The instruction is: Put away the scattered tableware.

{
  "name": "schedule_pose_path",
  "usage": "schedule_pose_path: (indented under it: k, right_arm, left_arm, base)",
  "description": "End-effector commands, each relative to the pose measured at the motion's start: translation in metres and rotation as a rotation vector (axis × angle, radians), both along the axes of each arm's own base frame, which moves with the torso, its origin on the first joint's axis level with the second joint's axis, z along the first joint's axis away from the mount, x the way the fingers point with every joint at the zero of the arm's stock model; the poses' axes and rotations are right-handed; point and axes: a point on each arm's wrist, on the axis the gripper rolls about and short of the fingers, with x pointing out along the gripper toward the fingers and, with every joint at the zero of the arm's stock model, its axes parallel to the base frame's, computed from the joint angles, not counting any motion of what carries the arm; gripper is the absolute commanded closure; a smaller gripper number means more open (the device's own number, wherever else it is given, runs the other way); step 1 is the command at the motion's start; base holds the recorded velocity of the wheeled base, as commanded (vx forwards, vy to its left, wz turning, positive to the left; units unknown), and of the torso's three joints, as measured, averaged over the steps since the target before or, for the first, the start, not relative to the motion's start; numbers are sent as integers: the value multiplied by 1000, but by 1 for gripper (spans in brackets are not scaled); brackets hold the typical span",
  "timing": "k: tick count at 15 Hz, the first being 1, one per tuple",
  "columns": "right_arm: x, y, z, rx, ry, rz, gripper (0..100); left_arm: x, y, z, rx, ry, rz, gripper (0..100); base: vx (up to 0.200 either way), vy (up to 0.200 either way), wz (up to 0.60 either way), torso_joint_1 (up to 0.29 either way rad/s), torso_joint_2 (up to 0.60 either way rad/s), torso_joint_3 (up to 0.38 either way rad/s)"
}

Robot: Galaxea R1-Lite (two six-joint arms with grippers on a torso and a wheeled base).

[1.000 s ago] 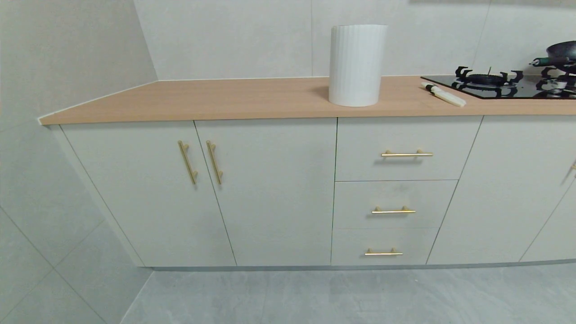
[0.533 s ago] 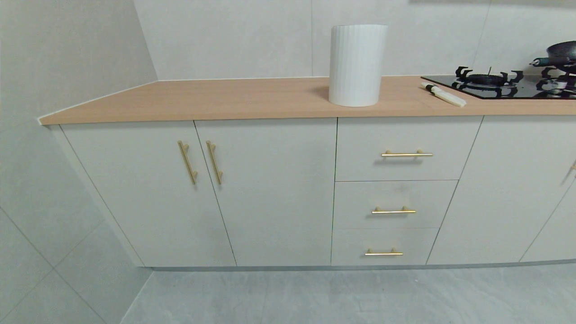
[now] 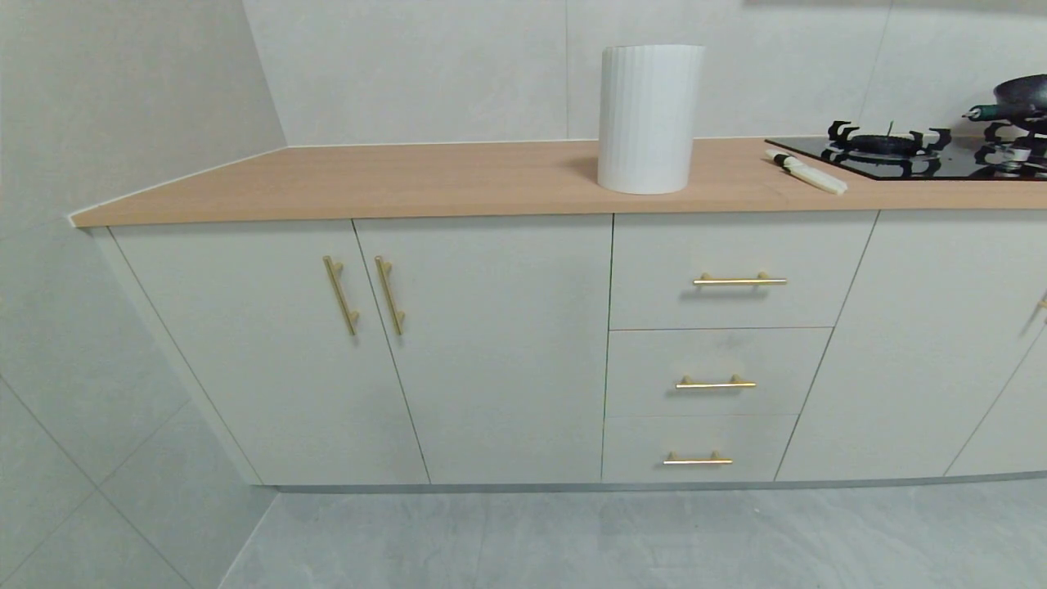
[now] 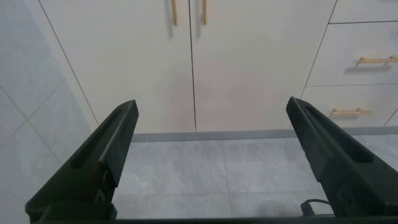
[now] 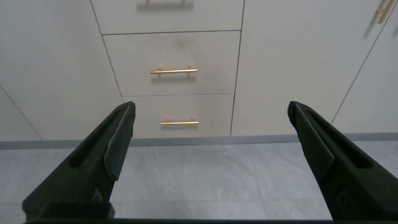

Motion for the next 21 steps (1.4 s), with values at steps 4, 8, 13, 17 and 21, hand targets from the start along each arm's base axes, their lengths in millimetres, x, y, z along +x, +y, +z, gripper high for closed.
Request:
schedule_pose_path:
  k: [4,8,13,17,21]
  right_arm:
    - [0,0,0,-1,4,0,0]
    - [0,0,0,1,4,0,0]
    - [0,0,0,1,4,0,0]
    - [0,0,0,1,4,0,0]
    - [0,0,0,1,4,0,0]
  left_arm:
    - [0,0,0,-2,0,0,0]
    - [0,0,0,-2,0,0,0]
    - [0,0,0,-2,0,0,0]
    - [0,0,0,-2,0,0,0]
    - [0,0,0,-2,0,0,0]
  base:
    - [100,0,0,1,2,0]
    - [200,0,0,2,-1,1]
    - [200,0,0,4,1,2]
    - [200,0,0,2,4,4]
    - [200,0,0,2,1,5]
